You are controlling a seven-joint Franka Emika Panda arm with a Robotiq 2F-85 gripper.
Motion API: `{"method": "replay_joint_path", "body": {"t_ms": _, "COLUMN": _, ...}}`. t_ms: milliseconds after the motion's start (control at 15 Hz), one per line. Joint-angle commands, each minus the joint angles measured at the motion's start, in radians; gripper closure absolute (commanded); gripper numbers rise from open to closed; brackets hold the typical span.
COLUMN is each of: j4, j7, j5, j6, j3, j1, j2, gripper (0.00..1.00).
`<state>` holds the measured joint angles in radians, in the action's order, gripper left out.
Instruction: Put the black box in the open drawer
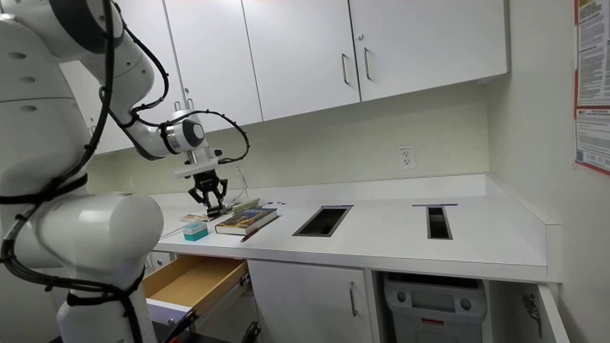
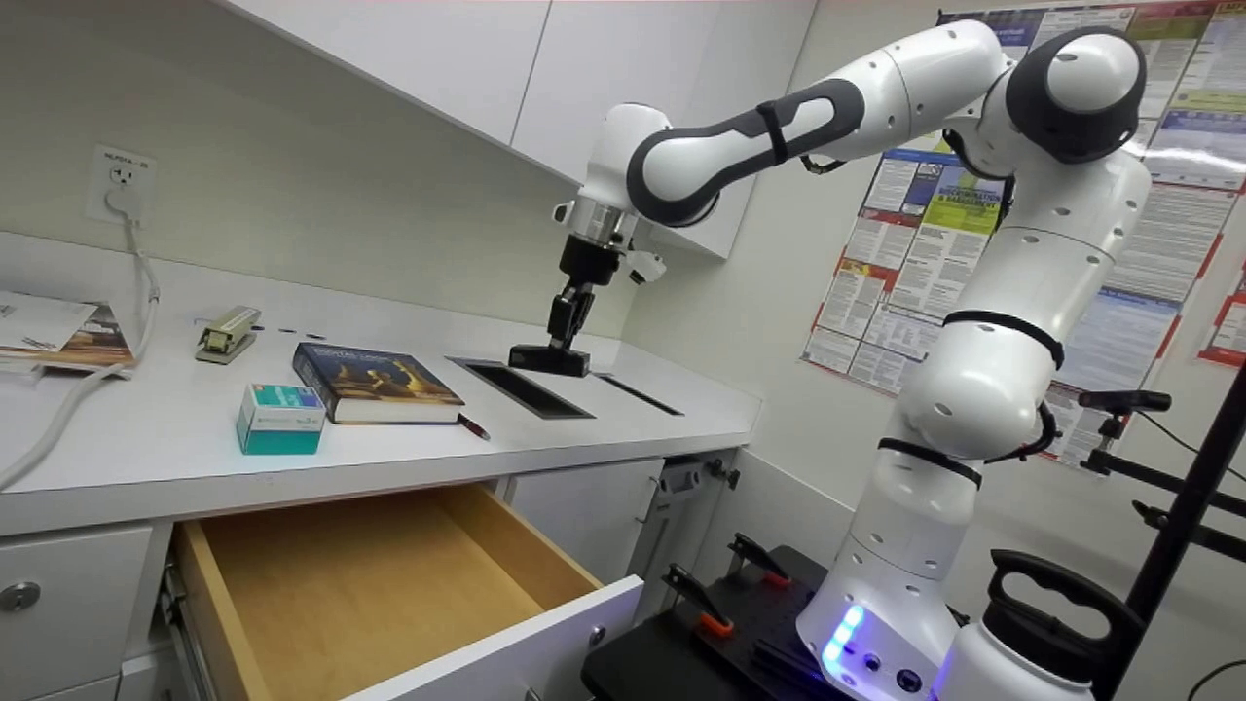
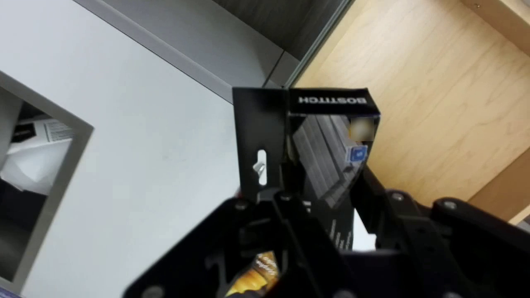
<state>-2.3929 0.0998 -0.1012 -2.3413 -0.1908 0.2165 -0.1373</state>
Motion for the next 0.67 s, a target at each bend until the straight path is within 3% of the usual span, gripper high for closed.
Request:
{"method": "replay_joint_path", "body": {"t_ms": 0, "j4": -0.209, "j7": -0.002, "j5": -0.023, "j6": -0.227, "j3": -0.064, "j1": 0.054, "j2": -0.085, "gripper": 0.88}}
{"method": "replay_joint_path", "body": {"t_ms": 200, "j4": -0.317, "j7": -0.018, "j5": -0.038, "j6": -0.487, "j3": -0.120, "j1": 0.095, "j2": -0.030, "gripper": 0.88}}
{"method": "replay_joint_path", "body": {"t_ms": 333, "j4": -0.350, "j7": -0.042, "j5": -0.092, "j6": -0.661, "j3": -0.160, "j1": 0.087, "j2": 0.058, "gripper": 0.88}}
{"method": "replay_joint_path", "body": {"t_ms": 467, "j4": -0.344, "j7": -0.076, "j5": -0.184, "j6": -0.762, "j3": -0.185, "j1": 0.054, "j2": 0.142, "gripper": 0.88}}
{"method": "replay_joint_path", "body": {"t_ms": 600, "j4": -0.310, "j7": -0.092, "j5": -0.266, "j6": -0.801, "j3": -0.162, "j1": 0.046, "j2": 0.227, "gripper": 0.88}}
